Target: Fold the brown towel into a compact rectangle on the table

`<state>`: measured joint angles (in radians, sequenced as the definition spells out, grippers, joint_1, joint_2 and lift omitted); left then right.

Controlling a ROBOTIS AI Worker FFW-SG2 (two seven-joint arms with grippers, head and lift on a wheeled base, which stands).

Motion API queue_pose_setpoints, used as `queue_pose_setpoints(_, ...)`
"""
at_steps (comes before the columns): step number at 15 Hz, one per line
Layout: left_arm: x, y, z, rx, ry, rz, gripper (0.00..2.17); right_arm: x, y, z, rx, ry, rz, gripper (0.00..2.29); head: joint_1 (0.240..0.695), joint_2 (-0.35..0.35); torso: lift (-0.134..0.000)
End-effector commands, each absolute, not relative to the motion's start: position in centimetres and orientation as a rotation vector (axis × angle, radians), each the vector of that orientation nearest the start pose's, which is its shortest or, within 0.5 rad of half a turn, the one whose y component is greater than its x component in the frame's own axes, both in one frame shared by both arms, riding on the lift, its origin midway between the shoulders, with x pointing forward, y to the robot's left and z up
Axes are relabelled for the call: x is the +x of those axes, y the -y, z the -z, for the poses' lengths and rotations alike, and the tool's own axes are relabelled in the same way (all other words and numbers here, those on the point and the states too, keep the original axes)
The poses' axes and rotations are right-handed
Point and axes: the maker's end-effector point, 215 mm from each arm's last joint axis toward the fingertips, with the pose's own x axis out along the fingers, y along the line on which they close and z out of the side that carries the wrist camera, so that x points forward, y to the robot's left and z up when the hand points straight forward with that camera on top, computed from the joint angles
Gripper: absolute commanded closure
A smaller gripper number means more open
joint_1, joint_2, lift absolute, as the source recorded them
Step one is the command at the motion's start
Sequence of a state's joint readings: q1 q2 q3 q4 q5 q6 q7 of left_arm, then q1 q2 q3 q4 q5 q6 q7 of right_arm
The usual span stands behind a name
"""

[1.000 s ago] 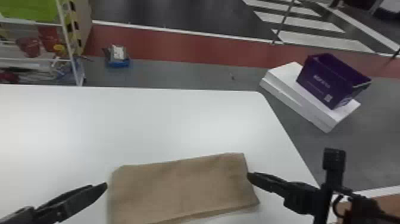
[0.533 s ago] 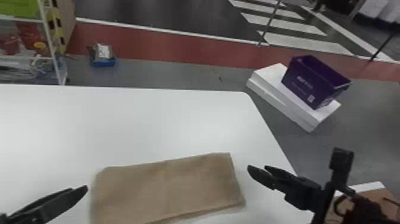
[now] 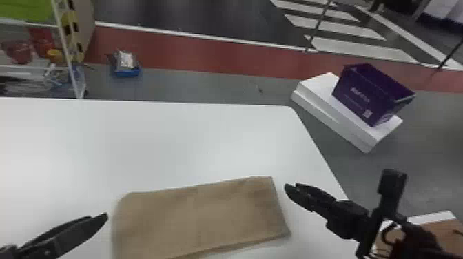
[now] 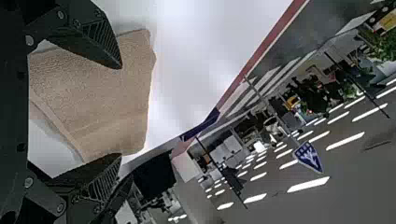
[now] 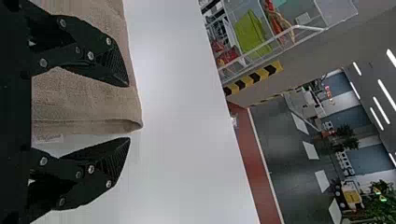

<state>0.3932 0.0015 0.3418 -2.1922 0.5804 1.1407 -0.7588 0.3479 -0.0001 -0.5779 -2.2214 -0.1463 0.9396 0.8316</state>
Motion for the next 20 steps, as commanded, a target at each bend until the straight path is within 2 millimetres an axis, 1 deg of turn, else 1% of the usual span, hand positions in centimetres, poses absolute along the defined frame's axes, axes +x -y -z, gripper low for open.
queue_pose_setpoints(1, 35.4, -13.2, 37.6, -0.767, -0.596, 0.738, 0.26, 39.9, 32.8, 39.2, 0.329, -0.512, -0.315, 1.90, 0.695, -0.295, -0.124)
queue_pose_setpoints(2, 35.1, -12.6, 37.6, -0.771, -0.601, 0.751, 0.26, 40.0, 32.7, 39.5, 0.322, -0.512, -0.320, 1.90, 0.695, -0.293, -0.124)
queue_pose_setpoints(3, 34.5, -11.2, 37.5, -0.774, -0.611, 0.780, 0.27, 40.0, 32.5, 39.8, 0.322, -0.515, -0.323, 1.90, 0.695, -0.291, -0.124)
queue_pose_setpoints(5, 34.1, -8.5, 37.6, -0.751, -0.604, 0.819, 0.27, 40.1, 32.4, 39.7, 0.323, -0.511, -0.325, 1.90, 0.695, -0.301, -0.124)
queue_pose_setpoints(6, 33.8, -7.1, 38.2, -0.725, -0.616, 0.832, 0.27, 40.2, 32.5, 39.6, 0.323, -0.507, -0.327, 1.90, 0.695, -0.314, -0.124)
queue_pose_setpoints(7, 33.7, -6.1, 38.6, -0.699, -0.626, 0.839, 0.27, 40.1, 32.6, 39.5, 0.325, -0.505, -0.326, 1.88, 0.695, -0.343, -0.124)
queue_pose_setpoints(8, 34.4, -5.4, 38.7, -0.652, -0.592, 0.825, 0.27, 40.1, 32.8, 39.3, 0.324, -0.499, -0.327, 1.88, 0.695, -0.350, -0.124)
queue_pose_setpoints(9, 35.1, -5.3, 38.7, -0.605, -0.556, 0.806, 0.27, 40.1, 32.8, 39.3, 0.324, -0.497, -0.327, 1.88, 0.695, -0.350, -0.124)
queue_pose_setpoints(10, 35.2, -5.2, 38.9, -0.586, -0.554, 0.801, 0.27, 40.1, 32.8, 39.1, 0.326, -0.489, -0.330, 1.87, 0.695, -0.350, -0.124)
queue_pose_setpoints(11, 35.4, -5.4, 39.1, -0.575, -0.557, 0.788, 0.27, 40.0, 33.1, 38.7, 0.326, -0.477, -0.331, 1.72, 0.695, -0.350, -0.124)
queue_pose_setpoints(13, 35.6, -5.6, 39.3, -0.541, -0.547, 0.762, 0.27, 39.9, 33.7, 38.6, 0.327, -0.471, -0.324, 1.68, 0.695, -0.350, -0.124)
queue_pose_setpoints(14, 35.5, -5.4, 39.8, -0.505, -0.559, 0.738, 0.27, 39.8, 34.1, 38.5, 0.326, -0.470, -0.316, 1.66, 0.695, -0.350, -0.124)
queue_pose_setpoints(15, 35.3, -5.3, 40.1, -0.476, -0.564, 0.728, 0.27, 39.8, 34.1, 38.6, 0.328, -0.470, -0.316, 1.66, 0.695, -0.350, -0.124)
queue_pose_setpoints(16, 35.0, -5.2, 40.6, -0.457, -0.577, 0.714, 0.27, 39.8, 34.1, 38.4, 0.325, -0.465, -0.319, 1.53, 0.695, -0.350, -0.124)
queue_pose_setpoints(17, 35.1, -5.4, 40.6, -0.441, -0.578, 0.700, 0.27, 39.9, 34.1, 38.2, 0.320, -0.455, -0.320, 1.43, 0.695, -0.350, -0.124)
queue_pose_setpoints(18, 35.1, -5.7, 40.6, -0.426, -0.582, 0.679, 0.27, 39.9, 34.2, 38.1, 0.324, -0.448, -0.319, 1.43, 0.695, -0.350, -0.124)
queue_pose_setpoints(19, 34.8, -5.5, 40.8, -0.412, -0.595, 0.663, 0.27, 39.8, 34.5, 37.8, 0.333, -0.440, -0.319, 1.26, 0.695, -0.350, -0.124)
queue_pose_setpoints(20, 34.8, -5.5, 40.7, -0.392, -0.597, 0.650, 0.27, 39.7, 34.7, 37.7, 0.332, -0.433, -0.318, 1.21, 0.695, -0.350, -0.124)
